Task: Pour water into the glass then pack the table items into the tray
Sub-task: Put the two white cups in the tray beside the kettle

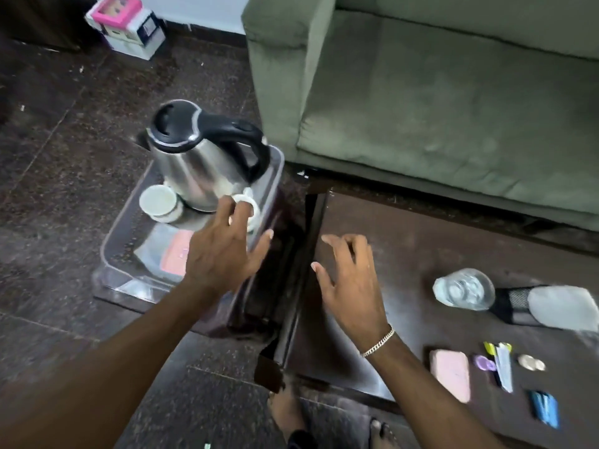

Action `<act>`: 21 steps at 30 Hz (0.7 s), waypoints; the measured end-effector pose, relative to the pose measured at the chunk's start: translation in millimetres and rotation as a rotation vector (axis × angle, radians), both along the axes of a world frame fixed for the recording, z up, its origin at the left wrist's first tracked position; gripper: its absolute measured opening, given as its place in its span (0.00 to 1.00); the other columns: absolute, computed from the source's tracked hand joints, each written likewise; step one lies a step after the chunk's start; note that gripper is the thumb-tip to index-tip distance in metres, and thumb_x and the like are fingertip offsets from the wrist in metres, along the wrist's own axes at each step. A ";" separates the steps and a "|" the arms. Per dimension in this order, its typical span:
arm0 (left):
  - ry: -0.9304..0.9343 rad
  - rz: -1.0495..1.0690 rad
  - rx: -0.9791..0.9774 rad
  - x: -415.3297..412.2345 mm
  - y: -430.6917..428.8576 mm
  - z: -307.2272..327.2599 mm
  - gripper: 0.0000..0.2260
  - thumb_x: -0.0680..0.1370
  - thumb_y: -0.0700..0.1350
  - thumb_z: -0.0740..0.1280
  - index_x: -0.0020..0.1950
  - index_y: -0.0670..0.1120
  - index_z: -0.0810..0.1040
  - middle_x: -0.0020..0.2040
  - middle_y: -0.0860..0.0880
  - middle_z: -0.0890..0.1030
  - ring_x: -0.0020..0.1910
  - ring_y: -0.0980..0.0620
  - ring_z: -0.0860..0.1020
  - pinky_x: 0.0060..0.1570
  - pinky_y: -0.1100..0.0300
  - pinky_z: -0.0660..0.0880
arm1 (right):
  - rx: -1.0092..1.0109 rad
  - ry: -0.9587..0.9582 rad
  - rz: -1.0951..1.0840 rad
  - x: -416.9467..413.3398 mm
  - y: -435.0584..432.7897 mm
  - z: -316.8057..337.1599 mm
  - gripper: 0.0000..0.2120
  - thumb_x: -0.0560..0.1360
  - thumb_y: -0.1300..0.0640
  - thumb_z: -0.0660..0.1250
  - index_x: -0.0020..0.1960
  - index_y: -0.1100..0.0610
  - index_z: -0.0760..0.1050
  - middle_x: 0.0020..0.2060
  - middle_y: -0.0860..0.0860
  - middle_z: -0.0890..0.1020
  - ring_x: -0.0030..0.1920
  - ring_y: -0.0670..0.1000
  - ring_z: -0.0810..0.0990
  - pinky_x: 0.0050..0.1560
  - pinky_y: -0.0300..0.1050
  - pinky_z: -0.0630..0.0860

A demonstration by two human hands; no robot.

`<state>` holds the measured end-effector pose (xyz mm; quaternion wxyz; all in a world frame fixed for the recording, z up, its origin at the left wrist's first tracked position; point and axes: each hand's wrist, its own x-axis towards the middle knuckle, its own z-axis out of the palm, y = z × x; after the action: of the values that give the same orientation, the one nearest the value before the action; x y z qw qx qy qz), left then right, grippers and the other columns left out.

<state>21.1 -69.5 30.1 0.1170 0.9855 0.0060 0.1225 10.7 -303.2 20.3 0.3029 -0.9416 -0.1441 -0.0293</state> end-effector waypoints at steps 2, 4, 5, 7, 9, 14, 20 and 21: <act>0.051 -0.089 -0.048 -13.3 -46.4 -3.8 0.21 0.75 0.61 0.69 0.60 0.48 0.72 0.55 0.47 0.73 0.43 0.39 0.80 0.30 0.51 0.77 | 0.003 0.025 -0.020 -17.0 -42.5 0.0 0.20 0.77 0.56 0.71 0.67 0.53 0.72 0.57 0.51 0.71 0.55 0.54 0.74 0.57 0.43 0.73; 0.123 -0.203 -0.085 -28.2 -97.7 -10.0 0.24 0.75 0.62 0.69 0.64 0.49 0.72 0.57 0.48 0.74 0.46 0.42 0.81 0.33 0.51 0.80 | -0.007 0.047 -0.050 -34.5 -90.6 -2.2 0.19 0.77 0.57 0.71 0.66 0.53 0.73 0.57 0.53 0.73 0.55 0.56 0.75 0.58 0.47 0.73; 0.179 -0.257 -0.096 -35.1 -123.3 -14.6 0.26 0.75 0.63 0.68 0.67 0.50 0.71 0.60 0.49 0.73 0.48 0.44 0.82 0.34 0.51 0.81 | -0.008 0.059 -0.067 -42.5 -115.0 -4.9 0.18 0.77 0.58 0.71 0.66 0.54 0.73 0.57 0.53 0.73 0.56 0.56 0.75 0.59 0.49 0.74; 0.313 -0.344 -0.120 -48.5 -170.1 -25.7 0.29 0.76 0.65 0.66 0.72 0.51 0.68 0.66 0.50 0.71 0.54 0.45 0.82 0.40 0.48 0.82 | 0.001 0.095 -0.105 -56.7 -160.0 -12.1 0.17 0.77 0.59 0.71 0.65 0.55 0.74 0.56 0.53 0.74 0.57 0.57 0.77 0.60 0.53 0.75; 0.439 -0.400 -0.143 -60.7 -214.4 -38.3 0.34 0.75 0.67 0.66 0.76 0.52 0.64 0.71 0.51 0.67 0.61 0.44 0.79 0.49 0.45 0.82 | -0.020 0.135 -0.154 -70.7 -202.6 -21.4 0.17 0.77 0.59 0.71 0.64 0.56 0.75 0.56 0.54 0.74 0.57 0.58 0.77 0.59 0.55 0.76; 0.611 -0.502 -0.156 -82.7 -313.5 -70.7 0.45 0.71 0.66 0.72 0.80 0.54 0.56 0.77 0.54 0.59 0.71 0.45 0.74 0.62 0.46 0.78 | -0.148 0.268 -0.366 -99.7 -301.7 -47.6 0.19 0.75 0.59 0.73 0.65 0.59 0.76 0.55 0.57 0.76 0.53 0.62 0.79 0.52 0.54 0.78; 0.706 -0.560 -0.048 -104.9 -381.5 -107.5 0.53 0.65 0.63 0.78 0.81 0.54 0.50 0.79 0.53 0.55 0.70 0.43 0.72 0.58 0.44 0.78 | -0.266 0.411 -0.294 -114.1 -359.1 -81.9 0.21 0.74 0.60 0.75 0.65 0.60 0.79 0.55 0.60 0.77 0.54 0.64 0.78 0.55 0.54 0.77; 0.704 -0.557 -0.037 -107.6 -387.6 -113.2 0.53 0.65 0.62 0.79 0.81 0.54 0.51 0.78 0.53 0.56 0.68 0.43 0.72 0.58 0.44 0.78 | -0.281 0.435 -0.274 -114.5 -362.0 -87.3 0.22 0.73 0.59 0.75 0.66 0.59 0.78 0.56 0.60 0.77 0.55 0.64 0.78 0.56 0.55 0.77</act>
<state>-86.5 -457.1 -83.0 0.1540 0.9289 -0.2180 -0.2566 -103.8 -665.3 -66.9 0.1864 -0.9692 0.0501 0.1529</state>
